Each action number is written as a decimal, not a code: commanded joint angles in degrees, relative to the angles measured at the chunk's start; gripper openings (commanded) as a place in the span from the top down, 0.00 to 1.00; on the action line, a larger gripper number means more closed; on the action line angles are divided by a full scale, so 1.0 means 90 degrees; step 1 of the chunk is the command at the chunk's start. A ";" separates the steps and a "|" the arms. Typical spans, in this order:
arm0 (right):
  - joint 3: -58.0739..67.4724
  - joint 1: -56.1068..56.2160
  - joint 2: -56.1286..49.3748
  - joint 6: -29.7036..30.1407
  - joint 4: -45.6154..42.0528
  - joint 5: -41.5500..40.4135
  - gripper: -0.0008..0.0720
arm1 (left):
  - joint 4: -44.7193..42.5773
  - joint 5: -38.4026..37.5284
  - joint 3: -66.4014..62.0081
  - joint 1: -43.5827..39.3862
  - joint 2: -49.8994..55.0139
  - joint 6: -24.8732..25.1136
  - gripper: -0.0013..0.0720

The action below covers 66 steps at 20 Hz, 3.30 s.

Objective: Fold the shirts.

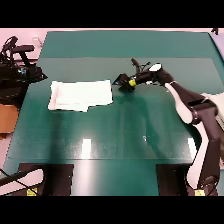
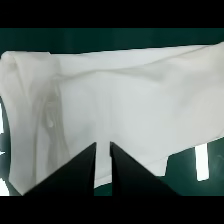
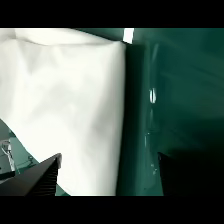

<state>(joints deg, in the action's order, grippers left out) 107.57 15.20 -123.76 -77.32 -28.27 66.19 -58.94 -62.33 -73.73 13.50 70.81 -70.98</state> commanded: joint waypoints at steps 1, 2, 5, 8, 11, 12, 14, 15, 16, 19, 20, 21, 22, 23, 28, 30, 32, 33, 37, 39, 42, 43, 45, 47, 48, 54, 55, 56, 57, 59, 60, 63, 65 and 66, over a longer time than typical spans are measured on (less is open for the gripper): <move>0.0712 0.0512 -0.0602 -0.0321 0.0029 -0.0015 0.02 | 0.0002 -0.0066 0.0000 0.0000 -0.0002 0.0063 0.81; 0.0826 0.0651 -0.0699 -0.0437 0.0034 -0.0012 0.02 | 0.0002 -0.0066 0.0000 0.0000 -0.0002 0.0063 0.81; 0.0952 0.1086 -0.0806 -0.0544 0.0039 -0.0100 0.03 | 0.0002 -0.0080 0.0000 0.0000 -0.0002 0.0066 0.81; 0.0954 0.1348 -0.0782 -0.0568 0.0384 -0.0316 0.14 | 0.0010 -0.0085 0.0000 0.0000 -0.0002 0.0063 0.81; 0.0959 0.1418 -0.0646 -0.0619 0.0843 -0.0600 0.97 | -0.0019 -0.0129 0.0000 0.0000 -0.0002 0.0061 0.81; 0.0959 0.1423 -0.0508 -0.0617 0.1005 -0.0770 0.97 | -0.0019 -0.0163 0.0000 0.0000 -0.0002 0.0061 0.81; 0.0962 0.1379 -0.0051 -0.0622 0.1071 -0.1214 0.97 | -0.0019 -0.0255 0.0000 0.0000 -0.0002 0.0058 0.81; 0.0959 0.1273 0.0272 -0.0624 0.1139 -0.1464 0.97 | -0.0017 -0.0277 0.0000 0.0000 -0.0002 0.0049 0.81; 0.0962 0.1095 0.0612 -0.0673 0.1190 -0.1722 0.97 | -0.0017 -0.0311 0.0000 0.0000 -0.0002 0.0034 0.81; 0.0959 0.0153 0.1678 -0.1141 0.1188 -0.2331 0.97 | -0.0022 -0.0517 0.0000 0.0000 -0.0002 0.0029 0.81; 0.0959 -0.0253 0.2033 -0.1277 0.1185 -0.2492 0.97 | -0.0024 -0.0580 0.0000 0.0000 -0.0002 -0.0012 0.81; 0.0959 -0.0729 0.2404 -0.1379 0.1185 -0.2620 0.97 | -0.0034 -0.0641 0.0000 0.0000 -0.0002 -0.0012 0.81; 0.0959 -0.1241 0.2769 -0.1617 0.1166 -0.2652 0.97 | -0.0136 -0.0687 0.0000 0.0000 -0.0002 -0.0053 0.85; 0.0959 -0.1722 0.3062 -0.1936 0.1115 -0.2633 0.97 | -0.0304 -0.0721 0.0000 0.0000 -0.0002 -0.0117 0.95; 0.0826 -0.4058 0.4413 -0.3959 -0.0991 -0.1287 0.97 | -0.0726 -0.1003 0.0000 0.0000 -0.0002 -0.0461 0.95; 0.0505 -0.4964 0.4940 -0.4478 -0.2239 -0.0136 0.97 | -0.0726 -0.1010 0.0000 0.0000 -0.0002 -0.0469 0.95; -0.0019 -0.5867 0.5479 -0.4590 -0.3546 0.1304 0.97 | -0.0721 -0.1032 0.0000 0.0000 -0.0002 -0.0495 0.95; -0.0328 -0.6319 0.5739 -0.4561 -0.4148 0.1914 0.97 | -0.0721 -0.1027 0.0000 0.0000 -0.0002 -0.0573 0.95; -0.1603 -0.8529 0.6756 -0.3660 -0.6159 0.2990 0.97 | -0.0690 -0.1025 0.0000 0.0000 -0.0002 -0.0610 0.95; -0.2127 -0.9782 0.7045 -0.3439 -0.5841 0.2902 0.97 | -0.0690 -0.1003 0.0000 0.0000 -0.0002 -0.0607 0.95; -0.2922 -1.1266 0.7162 -0.2951 -0.4425 0.2851 0.97 | -0.0665 -0.1037 0.0000 -0.0019 -0.0002 -0.0607 0.95; -0.3181 -1.1453 0.7155 -0.2854 -0.4350 0.2824 0.97 | -0.0610 -0.1020 0.0000 -0.0019 -0.0002 -0.0607 0.95; -0.3660 -1.1647 0.7155 -0.2854 -0.4352 0.2752 0.97 | -0.0593 -0.1015 0.0000 -0.0019 -0.0002 -0.0607 0.95; -0.4102 -1.1640 0.7152 -0.2841 -0.4255 0.2654 0.97 | -0.0593 -0.1049 0.0000 -0.0019 -0.0005 -0.0607 0.95; -0.4228 -1.1548 0.7152 -0.2837 -0.4260 0.2640 0.93 | -0.0593 -0.1047 0.0000 -0.0019 -0.0005 -0.0607 0.95; -0.3213 -1.0625 0.7014 -0.2929 -0.5537 0.2749 0.01 | -0.0573 -0.1100 0.0000 -0.0019 -0.0005 -0.0607 0.95; -0.2652 -1.0435 0.6841 -0.2951 -0.5761 0.2856 0.01 | -0.0525 -0.1095 0.0000 -0.0019 -0.0005 -0.0610 0.95; -0.2030 -1.0224 0.6637 -0.2934 -0.5974 0.2982 0.00 | -0.0362 -0.1090 0.0000 -0.0019 -0.0005 -0.0610 0.95; -0.1256 -0.9950 0.6370 -0.2866 -0.6130 0.3109 0.00 | -0.0036 -0.1076 0.0000 -0.0019 -0.0005 -0.0602 0.95; 0.0406 -0.9309 0.5753 -0.2849 -0.6098 0.3279 0.00 | 0.1035 -0.1049 0.0000 -0.0019 -0.0029 -0.0432 0.95; 0.1185 -0.8915 0.5438 -0.2771 -0.5751 0.3310 0.05 | 0.1846 -0.1061 -0.0007 -0.0019 -0.0036 -0.0015 0.95; 0.2006 -0.7116 0.4969 -0.2297 -0.3597 0.3082 0.96 | 0.3920 -0.1219 -0.0010 -0.0027 -0.0039 0.0804 0.95; 0.1008 -0.5489 0.5071 -0.2125 -0.2749 0.2868 0.96 | 0.3774 -0.1413 -0.0211 -0.0226 -0.0039 0.0843 0.95; 0.0447 -0.4529 0.5078 -0.1848 -0.2613 0.2837 0.96 | 0.3553 -0.1559 -0.0364 -0.0408 -0.0039 0.0954 0.95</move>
<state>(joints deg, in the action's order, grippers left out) 116.18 -43.44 -76.97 -98.39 -62.81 93.32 -32.23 -73.45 -75.02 12.01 70.50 -66.28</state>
